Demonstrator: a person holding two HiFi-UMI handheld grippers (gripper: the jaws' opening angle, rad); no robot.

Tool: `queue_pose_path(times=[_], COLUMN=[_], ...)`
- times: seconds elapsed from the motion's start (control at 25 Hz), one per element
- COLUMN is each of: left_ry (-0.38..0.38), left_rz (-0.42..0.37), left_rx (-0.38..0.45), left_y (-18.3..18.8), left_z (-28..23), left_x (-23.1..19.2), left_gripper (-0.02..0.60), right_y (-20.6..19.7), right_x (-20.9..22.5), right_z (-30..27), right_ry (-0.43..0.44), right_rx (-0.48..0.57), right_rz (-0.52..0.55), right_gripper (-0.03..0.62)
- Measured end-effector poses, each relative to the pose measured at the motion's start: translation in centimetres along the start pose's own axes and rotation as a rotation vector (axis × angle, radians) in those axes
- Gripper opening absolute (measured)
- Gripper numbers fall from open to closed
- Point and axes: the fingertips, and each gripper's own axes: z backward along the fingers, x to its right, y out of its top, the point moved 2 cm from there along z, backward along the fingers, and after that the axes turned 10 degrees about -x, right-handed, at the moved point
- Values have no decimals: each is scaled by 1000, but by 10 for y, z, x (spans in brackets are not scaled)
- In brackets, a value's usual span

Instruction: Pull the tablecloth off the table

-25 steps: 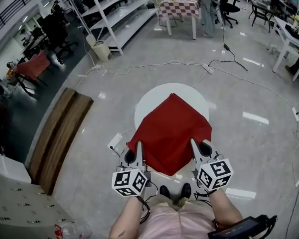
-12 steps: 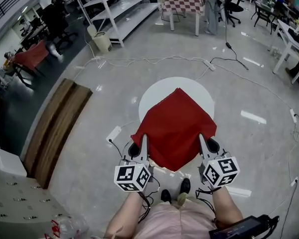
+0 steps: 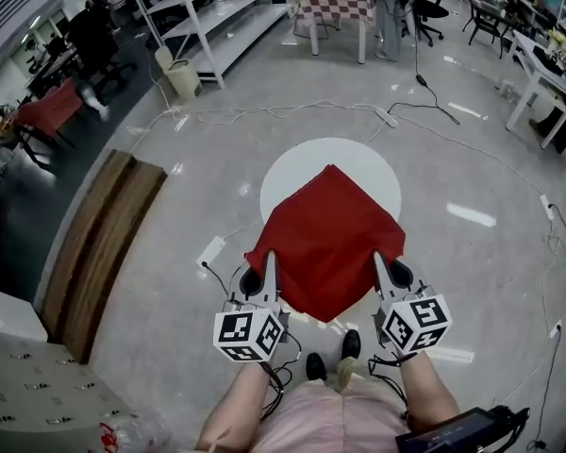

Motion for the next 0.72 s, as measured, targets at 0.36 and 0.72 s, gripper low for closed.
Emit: queue_pose_path(times=[0.36, 0.72], left_ry=[-32, -56], left_rz=[-15, -25], left_rx=[6, 16], left_y=[-3, -5], left_z=[23, 47], left_x=[6, 6], left_gripper=[43, 43], right_y=[-9, -16], right_x=[-16, -36], right_z=[25, 43], right_ry=[-31, -53], right_rx=[18, 34], right_rz=[-4, 2], right_gripper=[23, 23])
